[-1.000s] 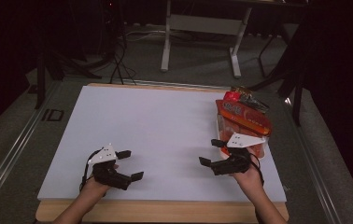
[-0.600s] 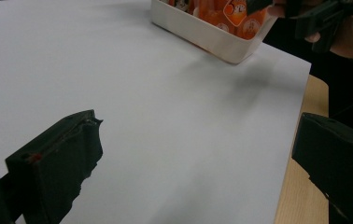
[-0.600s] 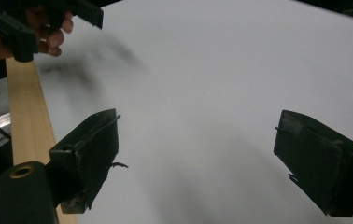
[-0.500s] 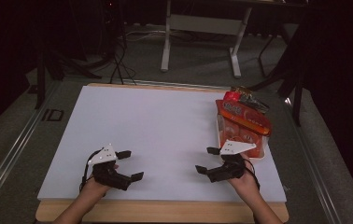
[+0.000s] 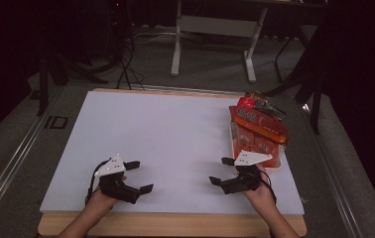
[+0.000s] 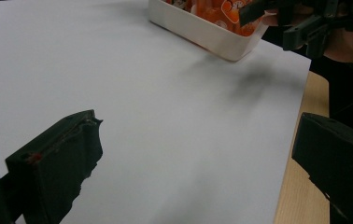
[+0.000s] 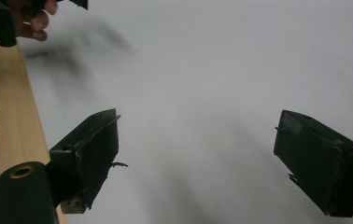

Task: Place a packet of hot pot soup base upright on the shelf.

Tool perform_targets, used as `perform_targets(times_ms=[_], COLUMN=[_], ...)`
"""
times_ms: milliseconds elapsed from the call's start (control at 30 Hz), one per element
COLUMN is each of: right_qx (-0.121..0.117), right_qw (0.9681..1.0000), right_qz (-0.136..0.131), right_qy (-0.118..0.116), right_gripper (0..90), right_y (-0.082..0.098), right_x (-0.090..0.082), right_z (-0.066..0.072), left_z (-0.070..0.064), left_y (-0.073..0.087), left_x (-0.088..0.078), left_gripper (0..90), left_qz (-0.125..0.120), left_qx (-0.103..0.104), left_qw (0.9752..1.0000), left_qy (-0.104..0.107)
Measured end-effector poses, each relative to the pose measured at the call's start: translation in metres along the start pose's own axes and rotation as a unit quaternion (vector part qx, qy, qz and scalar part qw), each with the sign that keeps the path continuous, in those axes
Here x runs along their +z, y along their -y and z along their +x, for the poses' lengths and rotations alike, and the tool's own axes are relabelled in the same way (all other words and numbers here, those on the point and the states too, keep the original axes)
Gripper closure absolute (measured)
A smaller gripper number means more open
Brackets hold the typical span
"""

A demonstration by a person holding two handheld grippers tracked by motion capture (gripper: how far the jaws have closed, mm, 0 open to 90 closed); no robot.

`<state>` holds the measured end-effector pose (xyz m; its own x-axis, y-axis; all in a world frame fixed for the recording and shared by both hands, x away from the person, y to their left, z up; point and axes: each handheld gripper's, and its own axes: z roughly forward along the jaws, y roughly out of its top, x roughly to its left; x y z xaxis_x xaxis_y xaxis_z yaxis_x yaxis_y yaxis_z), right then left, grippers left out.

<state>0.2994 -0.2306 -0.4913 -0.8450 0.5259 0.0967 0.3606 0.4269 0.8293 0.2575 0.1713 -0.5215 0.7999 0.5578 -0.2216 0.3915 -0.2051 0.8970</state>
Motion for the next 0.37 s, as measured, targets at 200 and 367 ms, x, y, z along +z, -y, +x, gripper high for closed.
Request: perform_targets(times_ms=[200,367], right_qx=[0.008,0.008], right_qw=[1.0000,1.0000], right_qz=[0.001,0.001], right_qy=[0.006,0.004], right_gripper=[13.8,13.8], right_y=[0.0026,0.0028], right_x=[0.0027,0.0033], right_z=[-0.0040,-0.0045], left_z=[-0.0005,-0.0009], left_y=[0.0006,0.0004], left_x=[-0.0008,-0.0010], left_gripper=[0.9,0.9], left_qz=[-0.005,-0.006], left_qx=[0.003,0.003], left_qw=[1.0000,1.0000], left_qy=[-0.004,-0.004])
